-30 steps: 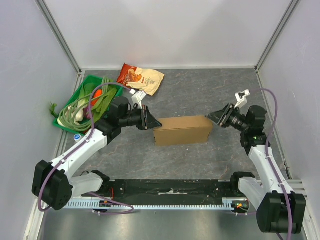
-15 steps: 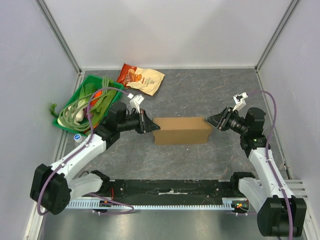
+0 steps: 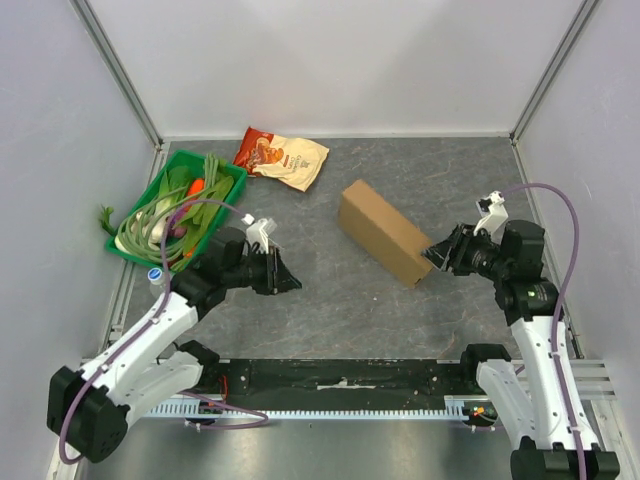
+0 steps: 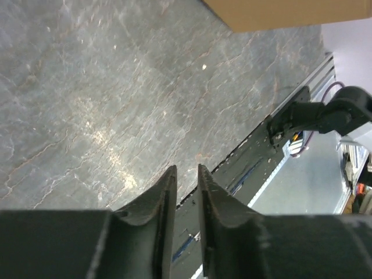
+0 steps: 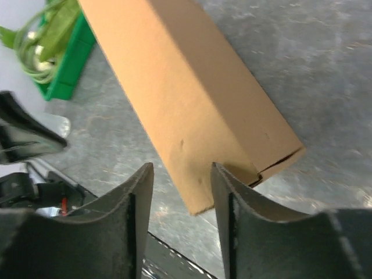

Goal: Fold the paper box

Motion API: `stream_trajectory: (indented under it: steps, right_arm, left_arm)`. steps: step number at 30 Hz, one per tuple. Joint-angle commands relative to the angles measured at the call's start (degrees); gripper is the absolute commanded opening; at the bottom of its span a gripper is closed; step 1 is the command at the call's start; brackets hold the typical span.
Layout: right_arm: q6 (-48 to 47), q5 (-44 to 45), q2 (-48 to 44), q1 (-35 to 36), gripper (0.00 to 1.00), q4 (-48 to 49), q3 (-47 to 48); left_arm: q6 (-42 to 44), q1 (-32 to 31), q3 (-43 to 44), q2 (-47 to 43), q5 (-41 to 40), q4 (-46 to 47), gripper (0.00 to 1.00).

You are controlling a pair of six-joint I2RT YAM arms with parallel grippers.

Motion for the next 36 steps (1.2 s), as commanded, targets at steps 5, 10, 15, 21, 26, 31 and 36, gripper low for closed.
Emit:
stream_trajectory:
  steps: [5, 10, 15, 21, 26, 31, 36]
  right_arm:
    - [-4.8, -1.8, 1.5, 1.7, 0.63, -12.5, 1.9]
    - [1.0, -0.8, 3.9, 7.6, 0.63, -1.3, -2.7]
    - [3.0, 6.5, 4.3, 16.3, 0.63, -0.4, -1.2]
    - [-2.8, 23.5, 5.6, 16.3, 0.86, -13.1, 18.2]
    - [-9.7, 28.9, 17.4, 16.3, 0.93, -12.1, 26.7]
    - [-14.1, 37.1, 30.2, 16.2, 0.95, -10.1, 33.8]
    - [-15.1, 28.7, 35.8, 16.0, 0.96, -0.4, 34.3]
  left_arm:
    - [5.1, 0.1, 15.8, -3.3, -2.3, -5.0, 0.39]
    - [4.2, 0.1, 16.6, -1.1, -0.9, -2.6, 0.39]
    - [3.4, 0.1, 14.2, -1.8, -0.1, -1.8, 0.40]
    - [2.8, 0.1, 12.6, -2.8, 0.2, -1.7, 0.40]
    - [1.8, 0.1, 12.2, -2.0, 2.3, 0.5, 0.41]
    - [1.6, 0.1, 12.3, -4.5, 3.2, 0.0, 0.42]
    - [0.7, 0.1, 10.2, -8.4, 4.4, -0.4, 0.43]
